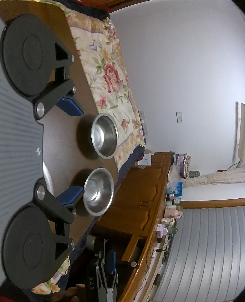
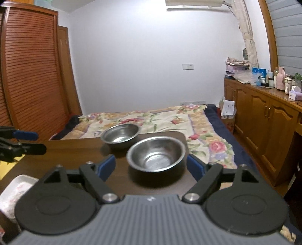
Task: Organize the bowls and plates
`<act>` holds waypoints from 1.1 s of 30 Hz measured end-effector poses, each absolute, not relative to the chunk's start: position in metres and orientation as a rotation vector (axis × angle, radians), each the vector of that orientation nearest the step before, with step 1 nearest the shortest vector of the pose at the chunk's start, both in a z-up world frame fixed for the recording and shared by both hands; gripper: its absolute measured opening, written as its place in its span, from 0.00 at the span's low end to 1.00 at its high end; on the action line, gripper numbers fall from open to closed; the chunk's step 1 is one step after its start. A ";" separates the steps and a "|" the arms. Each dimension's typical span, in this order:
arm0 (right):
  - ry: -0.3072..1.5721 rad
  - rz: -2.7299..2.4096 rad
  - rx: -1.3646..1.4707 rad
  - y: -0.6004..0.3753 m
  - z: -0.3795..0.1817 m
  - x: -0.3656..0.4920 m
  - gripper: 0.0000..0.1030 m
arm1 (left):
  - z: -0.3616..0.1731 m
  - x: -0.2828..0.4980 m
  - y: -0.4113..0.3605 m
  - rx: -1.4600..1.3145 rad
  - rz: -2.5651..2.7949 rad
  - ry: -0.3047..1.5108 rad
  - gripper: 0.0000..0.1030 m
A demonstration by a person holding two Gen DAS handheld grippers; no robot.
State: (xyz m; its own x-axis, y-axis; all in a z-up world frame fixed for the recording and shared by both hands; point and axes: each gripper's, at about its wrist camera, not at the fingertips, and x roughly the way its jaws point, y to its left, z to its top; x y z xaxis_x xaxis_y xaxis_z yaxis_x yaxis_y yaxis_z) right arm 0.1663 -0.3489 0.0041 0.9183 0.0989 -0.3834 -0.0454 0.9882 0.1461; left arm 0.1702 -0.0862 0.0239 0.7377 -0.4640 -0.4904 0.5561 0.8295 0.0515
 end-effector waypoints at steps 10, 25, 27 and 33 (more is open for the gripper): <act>0.460 0.097 0.125 -0.368 -0.015 0.212 0.80 | 0.022 0.204 -0.131 0.263 -0.617 0.522 0.81; 0.551 0.118 0.209 -0.382 -0.034 0.244 0.62 | 0.001 0.264 -0.182 0.278 -0.683 0.678 0.69; 0.558 0.123 0.223 -0.383 -0.036 0.246 0.58 | -0.003 0.271 -0.188 0.281 -0.681 0.699 0.65; 0.590 0.133 0.264 -0.388 -0.038 0.252 0.46 | -0.016 0.286 -0.201 0.274 -0.687 0.781 0.47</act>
State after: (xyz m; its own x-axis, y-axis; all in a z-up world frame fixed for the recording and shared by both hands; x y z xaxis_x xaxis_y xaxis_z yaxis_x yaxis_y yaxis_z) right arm 0.2515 -0.3882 -0.0378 0.8237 0.1988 -0.5310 -0.0487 0.9579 0.2830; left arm 0.2861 -0.2008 -0.0161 0.5093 -0.4645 -0.7244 0.6588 0.7521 -0.0191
